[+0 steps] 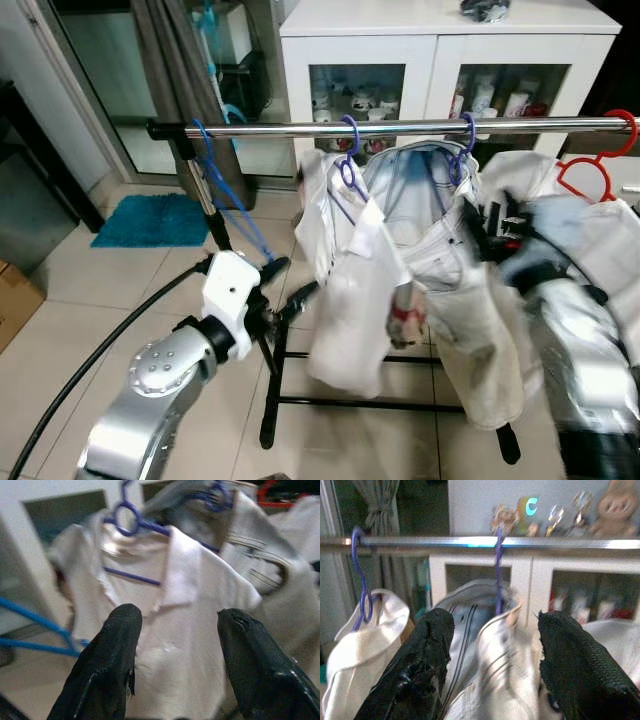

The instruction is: Hang hanger

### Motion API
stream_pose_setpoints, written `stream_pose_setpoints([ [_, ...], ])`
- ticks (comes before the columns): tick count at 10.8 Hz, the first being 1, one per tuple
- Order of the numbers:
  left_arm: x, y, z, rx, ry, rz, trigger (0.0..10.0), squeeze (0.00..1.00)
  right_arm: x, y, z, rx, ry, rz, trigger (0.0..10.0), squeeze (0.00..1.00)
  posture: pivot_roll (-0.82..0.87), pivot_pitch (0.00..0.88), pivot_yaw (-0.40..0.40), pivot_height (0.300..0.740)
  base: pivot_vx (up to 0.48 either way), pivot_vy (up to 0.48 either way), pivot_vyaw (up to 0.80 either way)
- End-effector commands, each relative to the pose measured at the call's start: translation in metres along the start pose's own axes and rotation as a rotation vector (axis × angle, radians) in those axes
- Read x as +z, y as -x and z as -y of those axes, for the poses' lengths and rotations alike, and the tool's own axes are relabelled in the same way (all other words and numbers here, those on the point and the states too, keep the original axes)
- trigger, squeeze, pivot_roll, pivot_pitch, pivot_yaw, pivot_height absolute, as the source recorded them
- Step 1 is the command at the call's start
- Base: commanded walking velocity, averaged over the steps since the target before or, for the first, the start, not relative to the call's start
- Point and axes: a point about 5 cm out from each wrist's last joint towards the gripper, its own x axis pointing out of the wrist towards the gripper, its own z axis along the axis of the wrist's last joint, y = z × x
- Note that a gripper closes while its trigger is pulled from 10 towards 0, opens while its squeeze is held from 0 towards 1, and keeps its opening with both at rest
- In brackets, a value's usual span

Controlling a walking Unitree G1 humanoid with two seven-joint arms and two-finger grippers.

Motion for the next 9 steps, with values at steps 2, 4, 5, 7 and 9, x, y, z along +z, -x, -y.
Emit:
stream_pose_setpoints([
  [2,0.000,0.003,-0.009,0.132,-0.014,0.031,10.0,0.00,-0.002,0.018,-0.015,-0.032,0.003,-0.046,10.0,1.00,-0.12,0.000,0.111,0.740,0.000,0.000,0.00],
  [4,-0.002,0.003,-0.008,0.173,-0.025,0.035,10.0,0.00,-0.007,0.021,-0.036,-0.002,-0.037,-0.063,10.0,1.00,-0.12,0.000,0.104,0.740,0.000,-0.210,0.00],
  [5,-0.002,0.003,-0.010,0.191,-0.026,0.039,10.0,0.00,-0.006,0.018,-0.042,0.016,-0.058,-0.061,10.0,1.00,-0.12,0.000,0.097,0.740,0.000,-0.465,0.00],
  [7,-0.002,0.007,-0.014,0.226,-0.033,0.039,10.0,0.00,-0.010,0.015,-0.057,0.081,-0.072,-0.100,10.0,1.00,-0.10,0.000,0.083,0.740,0.000,-0.467,0.40],
  [9,-0.002,0.006,-0.013,0.224,-0.048,0.034,10.0,0.00,-0.012,0.012,-0.052,0.049,-0.040,-0.124,10.0,1.00,-0.10,0.000,0.080,0.740,0.000,-0.480,0.80],
])
